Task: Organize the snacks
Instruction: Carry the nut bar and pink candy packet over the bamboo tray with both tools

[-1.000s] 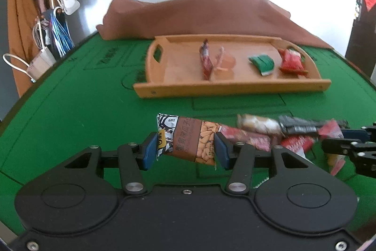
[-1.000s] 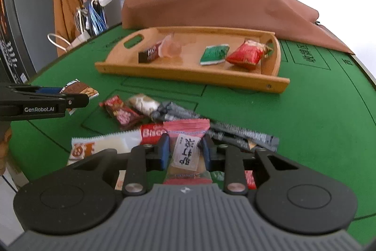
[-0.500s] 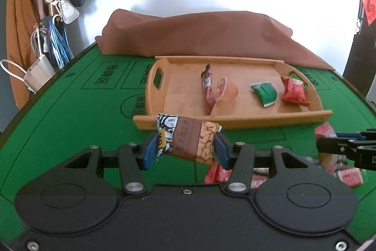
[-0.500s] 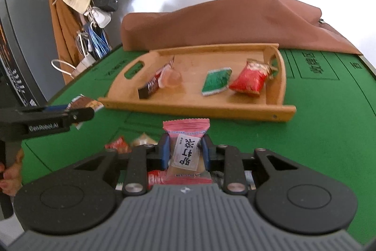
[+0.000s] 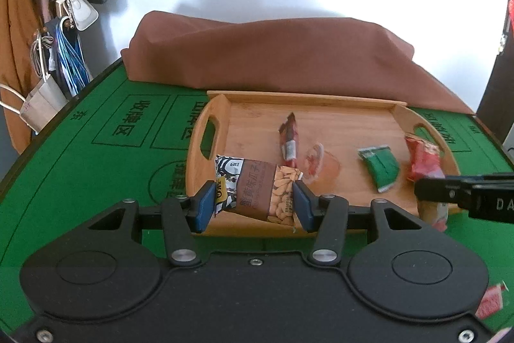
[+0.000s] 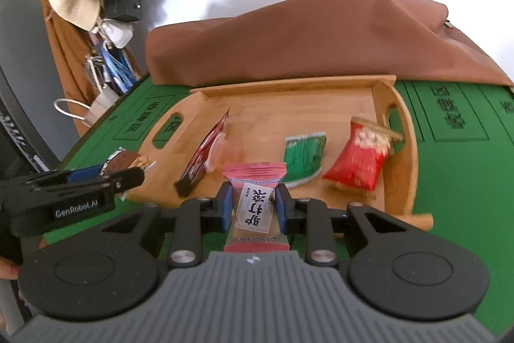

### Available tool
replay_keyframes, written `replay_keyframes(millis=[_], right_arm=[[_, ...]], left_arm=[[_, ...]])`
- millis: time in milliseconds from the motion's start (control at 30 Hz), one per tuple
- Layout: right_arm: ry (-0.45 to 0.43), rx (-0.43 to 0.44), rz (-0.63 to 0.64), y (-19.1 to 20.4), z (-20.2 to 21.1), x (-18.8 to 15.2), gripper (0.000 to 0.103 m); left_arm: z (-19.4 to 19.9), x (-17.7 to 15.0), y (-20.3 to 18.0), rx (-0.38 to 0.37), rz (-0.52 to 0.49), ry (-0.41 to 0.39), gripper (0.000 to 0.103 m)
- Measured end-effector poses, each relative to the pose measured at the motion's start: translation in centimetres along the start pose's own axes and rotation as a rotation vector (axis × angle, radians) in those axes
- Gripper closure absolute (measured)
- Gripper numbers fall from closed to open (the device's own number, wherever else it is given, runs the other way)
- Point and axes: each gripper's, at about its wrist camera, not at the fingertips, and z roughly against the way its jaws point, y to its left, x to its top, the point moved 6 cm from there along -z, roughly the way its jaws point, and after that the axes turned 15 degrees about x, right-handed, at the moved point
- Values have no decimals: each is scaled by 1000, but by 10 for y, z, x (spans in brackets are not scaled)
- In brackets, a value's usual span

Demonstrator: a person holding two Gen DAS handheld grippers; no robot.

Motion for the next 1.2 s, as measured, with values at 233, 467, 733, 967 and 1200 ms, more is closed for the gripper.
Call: replay_keyframes(millis=[233,467,733,967,1200], right_arm=[[16,-49,3,-9,-38,25,72],[55,-62,-33,-20,-71,35,72],[80,-71,-48,-29,-90,37,72],[93,-68,-50,-33,-100,35,71],[99,-76,-48,-33,-105,34,71]], left_arm=[[-44,18,-4,29,35,61,54],[-72,20,-9,29,47,103,54],[-91,18,-10,29,68,136,54],[-101,14,-13,22,77,157,54],[-109,11,-17,16,81,172,54]])
